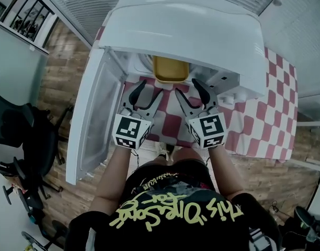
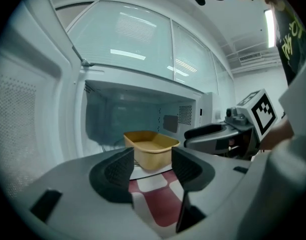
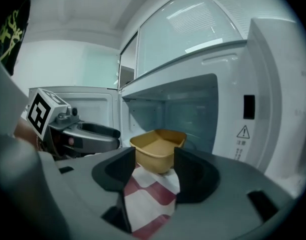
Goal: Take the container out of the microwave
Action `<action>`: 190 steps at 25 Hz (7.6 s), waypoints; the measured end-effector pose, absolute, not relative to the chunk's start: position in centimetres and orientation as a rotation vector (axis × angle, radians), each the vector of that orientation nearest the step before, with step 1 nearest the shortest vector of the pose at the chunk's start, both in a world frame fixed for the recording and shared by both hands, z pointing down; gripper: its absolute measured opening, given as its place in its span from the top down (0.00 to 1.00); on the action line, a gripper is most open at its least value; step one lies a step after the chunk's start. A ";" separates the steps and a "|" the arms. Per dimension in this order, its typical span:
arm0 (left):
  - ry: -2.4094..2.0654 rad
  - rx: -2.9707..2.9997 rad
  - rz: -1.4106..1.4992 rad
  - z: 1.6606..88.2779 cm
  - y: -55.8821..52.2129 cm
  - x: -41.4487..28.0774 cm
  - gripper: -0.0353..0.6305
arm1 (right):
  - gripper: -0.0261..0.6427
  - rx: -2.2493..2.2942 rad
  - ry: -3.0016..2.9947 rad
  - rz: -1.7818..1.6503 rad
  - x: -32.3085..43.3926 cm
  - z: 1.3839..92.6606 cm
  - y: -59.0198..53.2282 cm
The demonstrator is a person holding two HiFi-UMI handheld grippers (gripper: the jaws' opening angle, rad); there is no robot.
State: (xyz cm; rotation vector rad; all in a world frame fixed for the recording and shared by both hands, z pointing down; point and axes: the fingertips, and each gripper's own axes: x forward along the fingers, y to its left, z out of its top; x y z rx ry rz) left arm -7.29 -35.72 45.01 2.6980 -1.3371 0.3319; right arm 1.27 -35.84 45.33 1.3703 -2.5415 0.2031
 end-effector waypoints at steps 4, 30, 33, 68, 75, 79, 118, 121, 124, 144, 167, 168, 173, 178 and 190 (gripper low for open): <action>-1.327 2.689 0.371 45.9 -36.0 -7.2 0.61 | 0.62 1.363 -2.503 0.199 1.3 46.6 -36.3; -1.230 2.705 0.508 49.0 -38.4 -5.4 0.56 | 0.61 1.352 -2.509 0.214 0.4 49.0 -38.6; -1.223 2.709 0.515 49.0 -38.6 -5.1 0.56 | 0.61 1.347 -2.530 0.219 0.1 48.9 -38.6; -1.317 2.693 0.437 45.8 -36.8 -6.0 0.62 | 0.62 1.425 -2.520 0.227 -0.7 46.2 -36.5; -1.298 2.703 0.435 44.9 -35.6 -5.9 0.62 | 0.62 1.431 -2.525 0.238 -0.7 45.3 -35.2; -1.300 2.692 0.427 44.7 -34.7 -6.1 0.62 | 0.62 1.427 -2.532 0.256 -0.9 45.2 -34.3; -1.414 2.686 0.443 41.9 -24.7 -2.9 0.62 | 0.63 1.344 -2.603 0.254 2.3 42.6 -24.8; -1.422 2.675 0.431 41.8 -23.2 -2.2 0.62 | 0.63 1.336 -2.603 0.243 3.0 42.4 -23.3; -1.431 2.675 0.438 41.5 -21.6 -1.9 0.62 | 0.63 1.328 -2.610 0.238 3.4 42.2 -21.8; -1.543 2.662 0.368 39.4 -11.1 -0.2 0.62 | 0.63 1.273 -2.687 0.189 5.0 40.1 -11.6; -1.576 2.631 0.313 39.8 -6.7 -1.3 0.62 | 0.63 1.213 -2.700 0.170 3.9 40.2 -7.4; -1.574 2.629 0.305 39.7 -6.5 -1.3 0.62 | 0.63 1.210 -2.702 0.163 3.9 40.0 -7.1; -1.549 2.629 0.252 39.5 -5.1 -1.7 0.62 | 0.63 1.237 -2.697 0.145 3.6 39.5 -5.7; -1.516 2.668 0.261 38.5 -2.8 -2.3 0.62 | 0.63 1.284 -2.696 0.173 3.0 38.7 -3.2; -1.457 2.719 0.265 37.8 4.5 -4.5 0.62 | 0.63 1.347 -2.674 0.146 0.8 38.0 4.3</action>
